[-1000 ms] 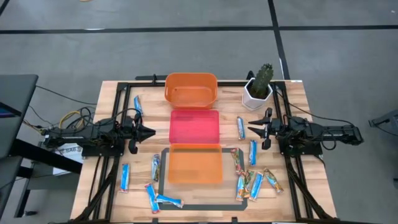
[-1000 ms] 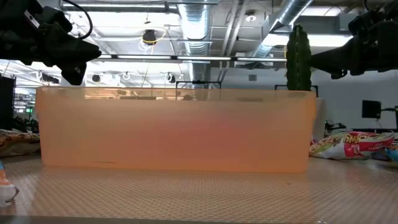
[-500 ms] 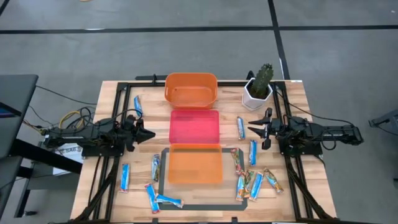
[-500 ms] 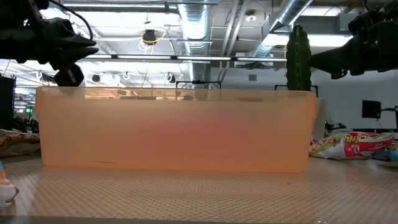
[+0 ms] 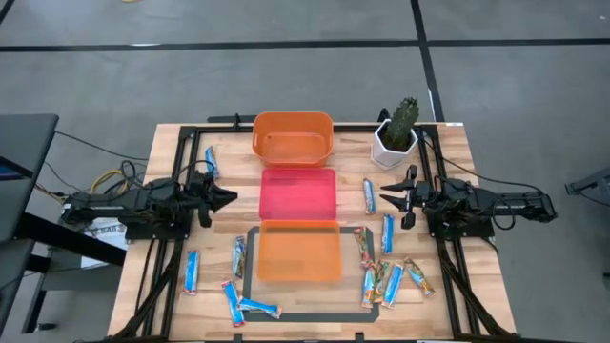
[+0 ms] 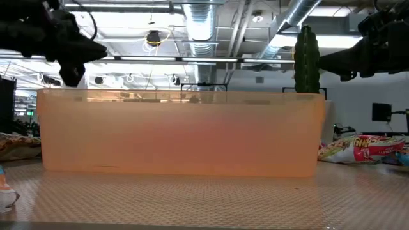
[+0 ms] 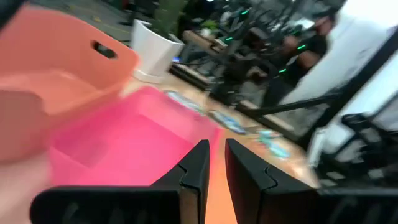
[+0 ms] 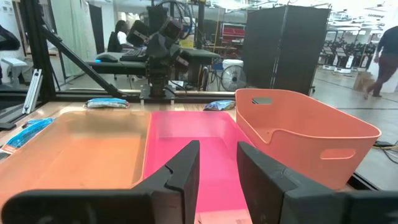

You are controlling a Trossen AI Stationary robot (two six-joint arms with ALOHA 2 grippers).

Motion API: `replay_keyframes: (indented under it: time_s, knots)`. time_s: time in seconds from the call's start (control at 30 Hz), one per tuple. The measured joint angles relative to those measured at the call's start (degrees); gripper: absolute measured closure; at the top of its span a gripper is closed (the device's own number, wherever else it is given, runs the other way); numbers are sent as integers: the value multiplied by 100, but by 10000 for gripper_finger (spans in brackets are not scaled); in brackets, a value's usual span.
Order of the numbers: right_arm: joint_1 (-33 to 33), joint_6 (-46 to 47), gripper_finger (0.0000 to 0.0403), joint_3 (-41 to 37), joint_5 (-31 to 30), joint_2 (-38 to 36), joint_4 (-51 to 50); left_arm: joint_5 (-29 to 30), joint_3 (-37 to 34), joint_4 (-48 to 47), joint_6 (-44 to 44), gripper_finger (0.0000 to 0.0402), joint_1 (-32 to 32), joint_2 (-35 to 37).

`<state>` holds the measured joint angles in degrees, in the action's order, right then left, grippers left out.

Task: Pick and place Granola Bars by type
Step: Put the blue granola bar into the top orange bin

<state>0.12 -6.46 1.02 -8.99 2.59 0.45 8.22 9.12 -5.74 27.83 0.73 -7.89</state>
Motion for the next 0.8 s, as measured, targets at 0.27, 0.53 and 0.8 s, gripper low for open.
replay_keyframes:
  time_s: [0.27,0.53,0.8]
  knots:
    - [1,0,301,0,-2,0,0,800,1539,-543,-573,358,0,-1805]
    - [0,0,301,0,-2,2,-1,1338,3458,-1596,-1201,358,0,-3646]
    - [2,0,301,-1,0,0,0,1390,4539,-1898,-1387,358,0,-4836]
